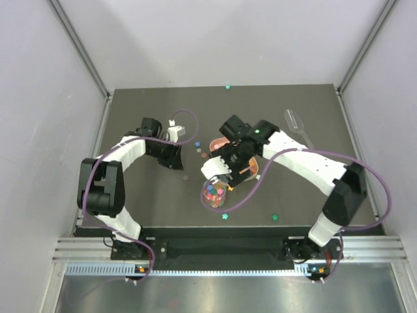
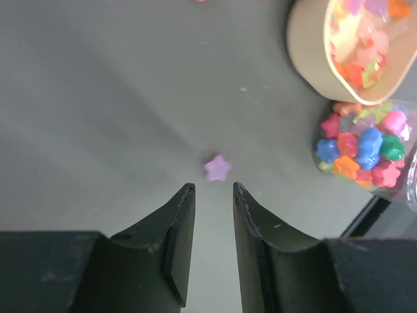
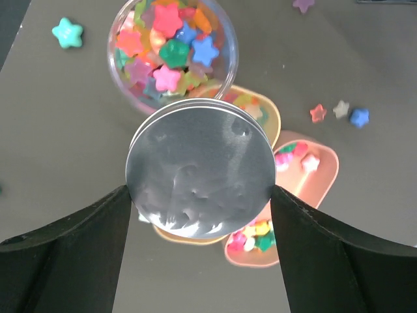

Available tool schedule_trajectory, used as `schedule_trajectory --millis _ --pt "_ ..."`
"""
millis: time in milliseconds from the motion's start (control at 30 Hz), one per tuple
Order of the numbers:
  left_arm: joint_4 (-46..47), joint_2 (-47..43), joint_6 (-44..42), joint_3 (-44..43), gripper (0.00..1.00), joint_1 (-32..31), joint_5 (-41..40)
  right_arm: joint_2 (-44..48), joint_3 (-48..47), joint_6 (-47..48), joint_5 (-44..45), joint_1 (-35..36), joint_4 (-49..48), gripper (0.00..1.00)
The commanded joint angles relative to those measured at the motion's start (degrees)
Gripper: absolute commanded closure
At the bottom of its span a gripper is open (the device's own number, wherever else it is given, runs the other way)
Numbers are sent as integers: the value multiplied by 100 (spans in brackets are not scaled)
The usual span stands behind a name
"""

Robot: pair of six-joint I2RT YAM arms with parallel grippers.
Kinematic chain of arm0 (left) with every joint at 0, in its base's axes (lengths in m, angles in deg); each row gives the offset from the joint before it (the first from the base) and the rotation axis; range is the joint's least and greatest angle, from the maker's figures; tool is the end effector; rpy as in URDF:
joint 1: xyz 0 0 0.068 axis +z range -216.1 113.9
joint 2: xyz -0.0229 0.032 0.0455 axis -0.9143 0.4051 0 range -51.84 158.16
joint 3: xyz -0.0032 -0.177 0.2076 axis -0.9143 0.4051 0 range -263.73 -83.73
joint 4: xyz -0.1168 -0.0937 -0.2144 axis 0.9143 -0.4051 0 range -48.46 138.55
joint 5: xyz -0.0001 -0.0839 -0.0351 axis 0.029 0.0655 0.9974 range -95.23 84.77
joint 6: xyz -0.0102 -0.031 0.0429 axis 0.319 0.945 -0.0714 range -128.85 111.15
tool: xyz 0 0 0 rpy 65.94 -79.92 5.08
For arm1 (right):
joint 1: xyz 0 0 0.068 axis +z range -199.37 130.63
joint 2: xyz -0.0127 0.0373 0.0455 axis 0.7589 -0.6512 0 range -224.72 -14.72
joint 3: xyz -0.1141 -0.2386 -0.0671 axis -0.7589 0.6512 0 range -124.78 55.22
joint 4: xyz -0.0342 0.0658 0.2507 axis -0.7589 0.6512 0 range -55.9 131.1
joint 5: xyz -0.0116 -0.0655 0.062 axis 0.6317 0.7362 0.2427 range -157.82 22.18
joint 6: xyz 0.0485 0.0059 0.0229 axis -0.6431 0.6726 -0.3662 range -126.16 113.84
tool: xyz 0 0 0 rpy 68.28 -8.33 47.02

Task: Pack the candies
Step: Pick up the bottle lid at the center of the board, then close the bottle lid on the packing bottle.

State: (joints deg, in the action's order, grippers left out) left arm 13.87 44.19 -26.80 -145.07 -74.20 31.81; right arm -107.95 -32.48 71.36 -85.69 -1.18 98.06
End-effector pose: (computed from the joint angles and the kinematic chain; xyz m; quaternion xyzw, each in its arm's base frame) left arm 0.3133 -0.0662 0.1901 0.2657 0.8960 -0.2968 0.1961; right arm 0.2067 0.2476 0.3121 -0.8776 0.4189 0.1033 0.2089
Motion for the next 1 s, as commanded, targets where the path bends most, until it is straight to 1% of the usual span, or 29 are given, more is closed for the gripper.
schedule_trajectory --millis 0,67,133,367,467,500,633,767,967 --pt "206 -479 28 122 65 422 -21 -686 -1063 412 -296 156 748 32" --pt "260 -602 90 140 65 616 -12 -967 -1353 510 -322 191 985 32" --pt "268 -673 117 166 65 747 23 -1056 -1416 607 -366 261 1048 32" --pt "373 -1007 73 430 65 766 -47 -1083 -1180 783 -612 534 1171 31" --pt "435 -1016 99 544 65 766 5 -1057 -1074 826 -718 604 1110 30" --pt "444 -1007 108 562 65 905 14 -1057 -1048 835 -718 631 1075 30" --pt "462 -911 117 527 65 906 67 -1127 -1030 835 -718 780 986 30" --pt "427 -840 117 404 65 915 137 -1241 -977 713 -718 815 899 29" --pt "497 -823 196 448 65 907 207 -1399 -1012 695 -709 824 784 28"
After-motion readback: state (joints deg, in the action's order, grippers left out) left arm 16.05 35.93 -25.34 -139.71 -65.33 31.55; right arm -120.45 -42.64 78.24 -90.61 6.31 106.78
